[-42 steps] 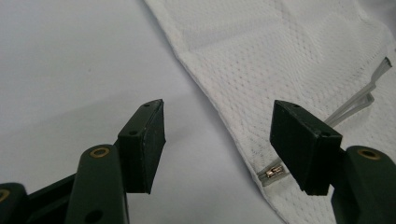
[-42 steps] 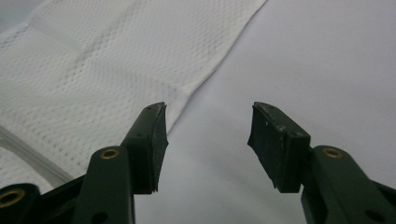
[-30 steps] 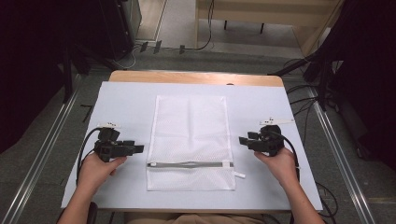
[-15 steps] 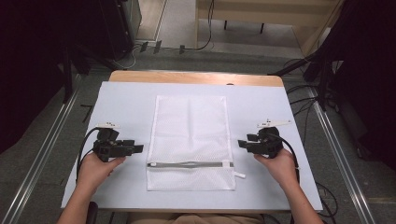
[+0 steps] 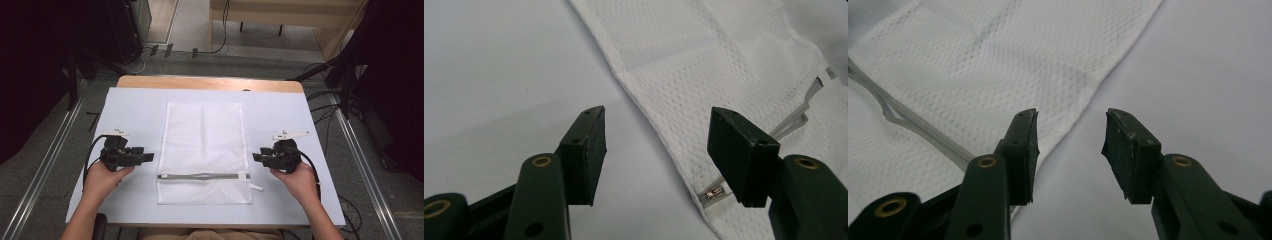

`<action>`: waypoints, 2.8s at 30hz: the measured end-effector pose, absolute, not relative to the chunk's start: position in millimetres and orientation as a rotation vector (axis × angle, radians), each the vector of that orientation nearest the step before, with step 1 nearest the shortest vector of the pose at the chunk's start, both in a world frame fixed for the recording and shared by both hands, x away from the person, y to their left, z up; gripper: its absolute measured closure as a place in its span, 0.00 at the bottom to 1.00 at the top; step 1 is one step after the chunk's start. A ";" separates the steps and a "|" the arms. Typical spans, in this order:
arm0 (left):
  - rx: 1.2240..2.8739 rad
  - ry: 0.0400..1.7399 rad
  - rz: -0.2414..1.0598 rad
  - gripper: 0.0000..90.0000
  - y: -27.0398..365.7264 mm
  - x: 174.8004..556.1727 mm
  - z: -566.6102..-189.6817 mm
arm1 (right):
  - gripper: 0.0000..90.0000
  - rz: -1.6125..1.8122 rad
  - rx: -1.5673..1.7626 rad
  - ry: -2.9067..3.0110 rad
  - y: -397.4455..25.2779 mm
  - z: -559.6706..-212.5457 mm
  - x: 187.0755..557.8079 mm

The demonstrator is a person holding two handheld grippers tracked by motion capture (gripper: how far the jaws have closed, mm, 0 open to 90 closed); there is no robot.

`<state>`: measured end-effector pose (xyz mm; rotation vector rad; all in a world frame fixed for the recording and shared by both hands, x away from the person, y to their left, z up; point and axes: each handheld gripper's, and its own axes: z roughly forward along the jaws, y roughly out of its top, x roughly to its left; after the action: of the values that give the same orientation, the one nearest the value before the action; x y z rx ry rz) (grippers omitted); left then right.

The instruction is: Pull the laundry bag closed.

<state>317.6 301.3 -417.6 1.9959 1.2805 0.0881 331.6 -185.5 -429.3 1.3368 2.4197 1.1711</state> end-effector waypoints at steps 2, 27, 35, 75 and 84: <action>2.003 1.272 0.089 0.45 301.5 317.4 -417.4 | 0.64 1.197 1.356 2.402 -185.0 -424.5 329.2; 2.007 1.277 0.092 0.44 302.2 318.5 -417.4 | 0.59 1.196 1.140 2.559 -122.6 -405.4 311.8; 1.997 1.294 0.101 0.45 305.6 319.1 -418.0 | 0.65 1.211 1.111 2.606 -100.9 -406.2 311.2; 1.986 1.286 0.111 0.44 311.1 313.9 -419.7 | 0.77 1.255 0.936 2.781 -0.8 -425.7 304.8; 1.993 1.284 0.153 0.45 311.4 314.7 -418.4 | 0.80 1.247 0.922 2.828 17.1 -431.6 303.9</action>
<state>314.7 311.4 -418.4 1.9934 1.2842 0.1530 303.9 17.1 -431.6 0.9220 2.8276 1.2472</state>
